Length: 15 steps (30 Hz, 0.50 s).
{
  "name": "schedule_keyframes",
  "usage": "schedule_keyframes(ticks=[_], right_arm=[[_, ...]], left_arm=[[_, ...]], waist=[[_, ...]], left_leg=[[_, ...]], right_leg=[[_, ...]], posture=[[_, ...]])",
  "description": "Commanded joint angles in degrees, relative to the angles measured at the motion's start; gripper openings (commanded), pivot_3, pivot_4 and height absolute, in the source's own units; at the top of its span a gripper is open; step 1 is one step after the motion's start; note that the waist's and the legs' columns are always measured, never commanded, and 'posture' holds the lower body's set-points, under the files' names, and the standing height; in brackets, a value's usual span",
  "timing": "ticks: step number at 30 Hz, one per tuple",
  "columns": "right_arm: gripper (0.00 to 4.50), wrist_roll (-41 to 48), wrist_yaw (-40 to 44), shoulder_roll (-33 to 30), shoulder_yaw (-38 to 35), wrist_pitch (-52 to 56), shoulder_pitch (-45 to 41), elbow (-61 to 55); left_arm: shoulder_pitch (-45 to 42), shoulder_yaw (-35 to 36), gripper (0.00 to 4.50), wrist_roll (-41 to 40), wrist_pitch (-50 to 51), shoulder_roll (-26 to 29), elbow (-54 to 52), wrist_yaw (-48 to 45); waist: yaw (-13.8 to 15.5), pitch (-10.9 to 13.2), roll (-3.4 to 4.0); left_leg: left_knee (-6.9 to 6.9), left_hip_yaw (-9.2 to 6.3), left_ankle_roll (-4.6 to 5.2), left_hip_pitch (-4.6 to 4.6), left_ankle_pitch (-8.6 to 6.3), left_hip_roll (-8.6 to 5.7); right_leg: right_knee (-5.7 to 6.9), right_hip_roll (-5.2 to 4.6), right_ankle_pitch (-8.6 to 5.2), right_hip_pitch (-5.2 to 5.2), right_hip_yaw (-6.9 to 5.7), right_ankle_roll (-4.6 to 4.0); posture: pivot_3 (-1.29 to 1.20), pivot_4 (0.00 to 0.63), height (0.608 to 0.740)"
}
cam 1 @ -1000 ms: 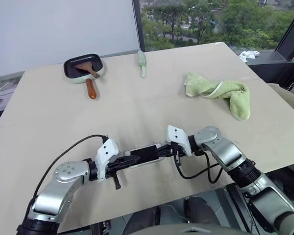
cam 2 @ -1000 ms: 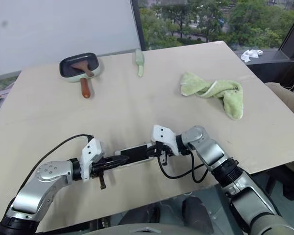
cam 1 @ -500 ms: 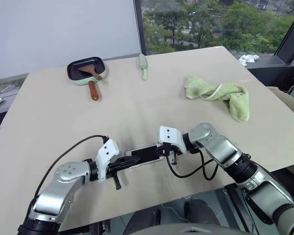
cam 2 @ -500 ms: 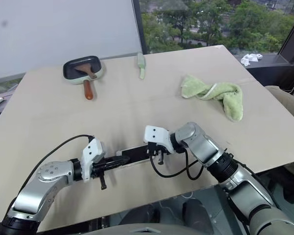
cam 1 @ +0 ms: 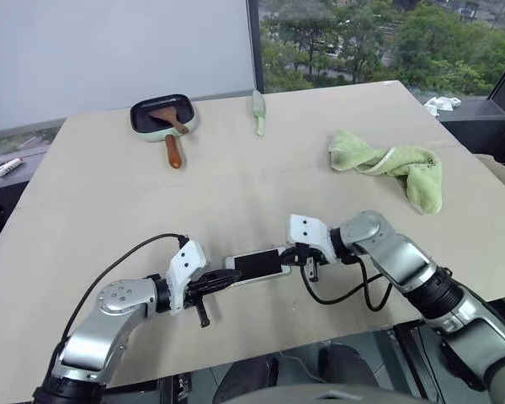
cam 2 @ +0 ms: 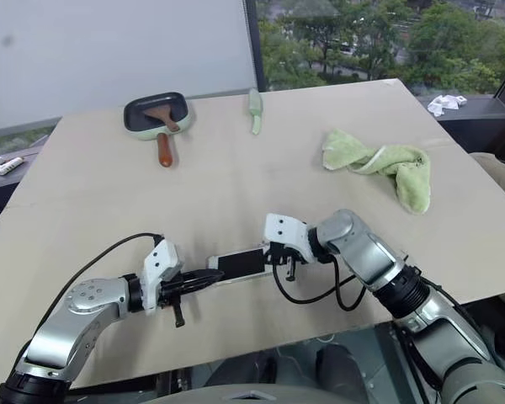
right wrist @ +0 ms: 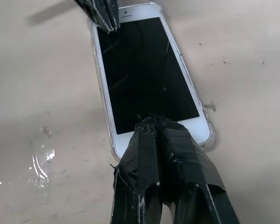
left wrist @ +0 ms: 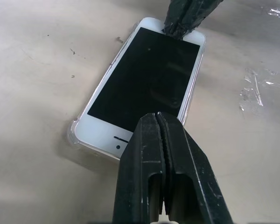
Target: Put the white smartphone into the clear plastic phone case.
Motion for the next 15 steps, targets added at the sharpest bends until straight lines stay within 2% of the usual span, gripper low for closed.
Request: schedule_keyframes(ticks=[1, 15], right_arm=[[0.11, -3.88, -0.32, -4.77, 5.72, 6.92, 5.35, 7.31], [0.11, -3.92, 1.18, -6.65, 7.59, 7.92, 4.45, 6.50]], left_arm=[[-0.68, 0.78, 0.00, -0.50, -0.92, 0.35, -0.12, -0.24], [-1.52, 0.58, 0.00, -0.61, -0.20, 0.52, -0.48, -0.25]], waist=[[0.02, 0.01, -0.01], [0.10, 0.05, -0.05]], left_leg=[[0.00, -0.02, 0.00, -0.01, 0.00, 0.00], [-0.09, -0.24, 0.00, -0.10, -0.01, -0.09]], right_leg=[[-0.01, -0.01, -0.01, 0.00, 0.00, 0.01], [-0.11, -0.08, -0.15, 0.00, -0.02, 0.12]], posture=[[0.00, 0.150, 0.740], [0.00, 0.150, 0.740]])
